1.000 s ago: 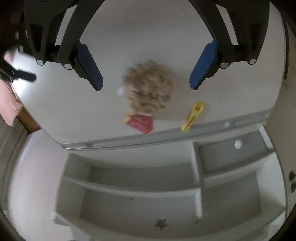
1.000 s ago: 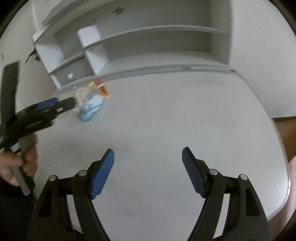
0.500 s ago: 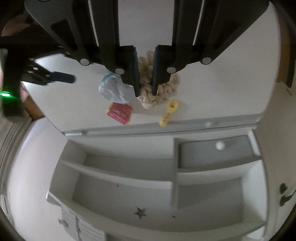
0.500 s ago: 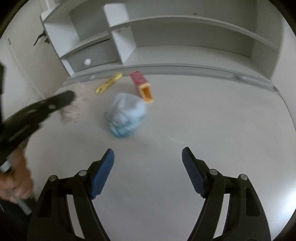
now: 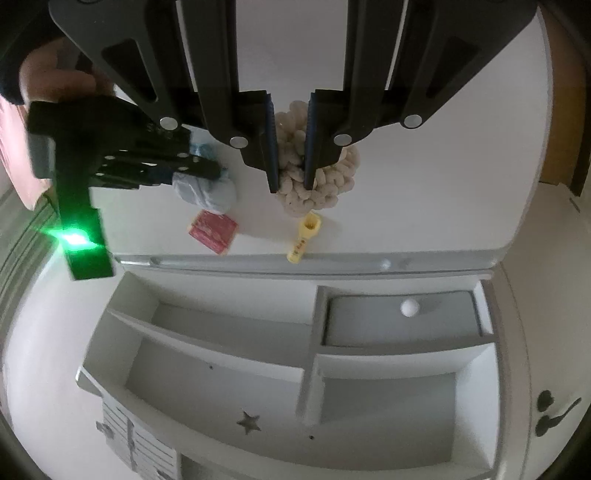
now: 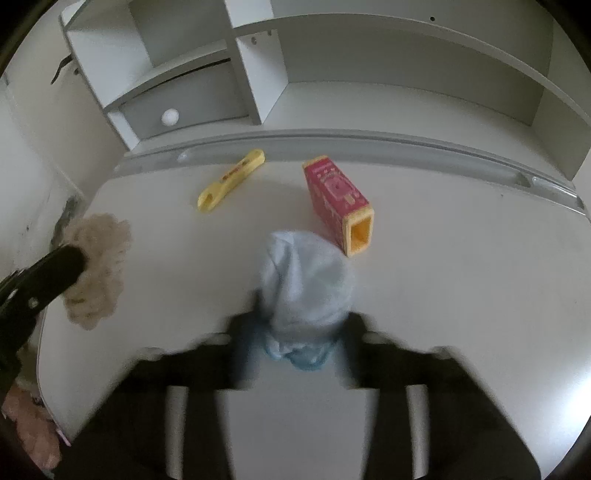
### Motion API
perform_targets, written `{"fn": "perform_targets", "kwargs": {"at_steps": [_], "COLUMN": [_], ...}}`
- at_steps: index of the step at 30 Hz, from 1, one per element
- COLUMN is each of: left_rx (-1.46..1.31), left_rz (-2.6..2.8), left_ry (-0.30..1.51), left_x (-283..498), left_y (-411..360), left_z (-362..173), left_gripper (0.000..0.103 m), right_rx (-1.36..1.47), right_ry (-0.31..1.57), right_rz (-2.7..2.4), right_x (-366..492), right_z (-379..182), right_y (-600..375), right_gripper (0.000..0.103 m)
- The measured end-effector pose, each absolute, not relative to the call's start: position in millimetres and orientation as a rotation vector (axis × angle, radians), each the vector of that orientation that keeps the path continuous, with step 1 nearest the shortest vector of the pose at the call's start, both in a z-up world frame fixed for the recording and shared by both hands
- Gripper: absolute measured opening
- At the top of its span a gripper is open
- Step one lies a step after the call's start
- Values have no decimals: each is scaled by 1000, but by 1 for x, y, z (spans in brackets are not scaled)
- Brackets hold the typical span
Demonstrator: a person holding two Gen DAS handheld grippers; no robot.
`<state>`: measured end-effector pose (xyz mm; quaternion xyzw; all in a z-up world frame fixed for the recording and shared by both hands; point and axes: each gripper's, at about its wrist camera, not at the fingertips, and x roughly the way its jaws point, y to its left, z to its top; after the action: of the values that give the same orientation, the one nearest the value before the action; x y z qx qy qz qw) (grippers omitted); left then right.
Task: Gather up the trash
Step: 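Grasp the white cloth with the right tool, then carry the snack cluster and white cloth to the black bin with both tools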
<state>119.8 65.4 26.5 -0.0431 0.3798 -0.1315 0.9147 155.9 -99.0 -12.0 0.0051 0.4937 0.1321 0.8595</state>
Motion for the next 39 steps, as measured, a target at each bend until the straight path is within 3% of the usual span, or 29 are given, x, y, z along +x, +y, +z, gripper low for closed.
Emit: {"fn": "perform_targets", "kwargs": {"at_steps": [10,21,30,39], "left_rx": [18,198,249,354], "left_rz": [-458,-857,-1225,-1288], "left_ry": [795,773,838,941], "left_x": [98,28,-50,-83], "left_y": [-32,-238,-398,-506], "left_z": [24,25,0,-88], "left_gripper": [12,12,12,12], "right_rx": [45,297,495,638], "right_ry": [921,835,881,1002], "right_rz": [90,-383,-616,-683], "right_x": [64,-90,-187,-204], "right_z": [21,11,-44,-123], "right_y": [-236,-482,-612,-676], "right_gripper": [22,22,22,22]}}
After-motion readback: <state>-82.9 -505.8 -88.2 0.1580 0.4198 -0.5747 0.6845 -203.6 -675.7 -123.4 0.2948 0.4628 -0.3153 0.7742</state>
